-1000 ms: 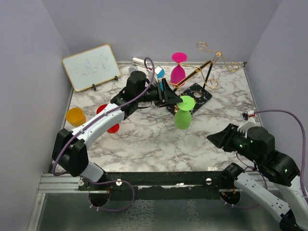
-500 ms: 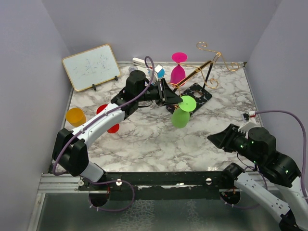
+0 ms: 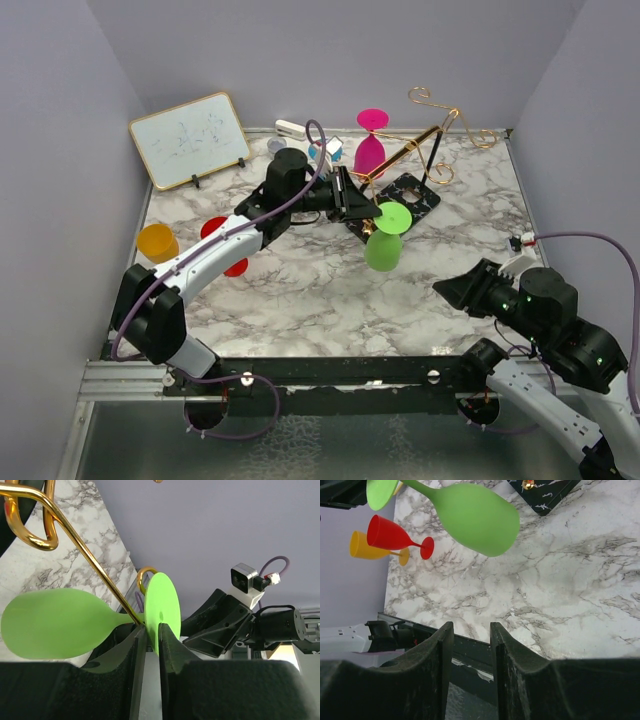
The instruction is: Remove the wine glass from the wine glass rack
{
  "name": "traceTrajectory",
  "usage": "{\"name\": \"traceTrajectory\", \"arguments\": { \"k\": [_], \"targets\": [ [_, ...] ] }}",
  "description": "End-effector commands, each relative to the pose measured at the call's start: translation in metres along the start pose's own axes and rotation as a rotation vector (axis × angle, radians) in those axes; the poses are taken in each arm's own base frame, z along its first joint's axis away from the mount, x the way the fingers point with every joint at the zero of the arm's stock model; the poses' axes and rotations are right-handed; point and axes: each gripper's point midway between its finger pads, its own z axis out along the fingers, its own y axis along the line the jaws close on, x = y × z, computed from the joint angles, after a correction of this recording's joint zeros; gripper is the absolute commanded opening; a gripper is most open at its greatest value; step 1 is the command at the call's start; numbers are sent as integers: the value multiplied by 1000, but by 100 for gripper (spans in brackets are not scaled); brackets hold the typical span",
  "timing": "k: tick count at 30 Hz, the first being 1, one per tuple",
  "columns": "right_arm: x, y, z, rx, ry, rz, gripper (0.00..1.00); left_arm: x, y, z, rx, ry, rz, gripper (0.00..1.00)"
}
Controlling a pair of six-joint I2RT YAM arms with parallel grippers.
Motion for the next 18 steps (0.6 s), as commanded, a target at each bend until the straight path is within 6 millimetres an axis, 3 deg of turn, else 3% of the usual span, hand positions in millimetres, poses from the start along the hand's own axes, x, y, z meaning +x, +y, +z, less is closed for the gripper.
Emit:
{"name": "traceTrajectory", "arguments": {
  "k": [1, 5, 18],
  "targets": [
    [-5, -1, -2, 1, -33, 5, 35, 8, -4, 5, 23, 41, 23, 16],
    [-5, -2, -1, 2, -36, 6, 35, 10, -9, 5, 34, 49, 29, 0],
    [-9, -2, -9, -8, -69, 29, 35, 4, -53, -11, 185, -14, -46, 0]
  ]
}}
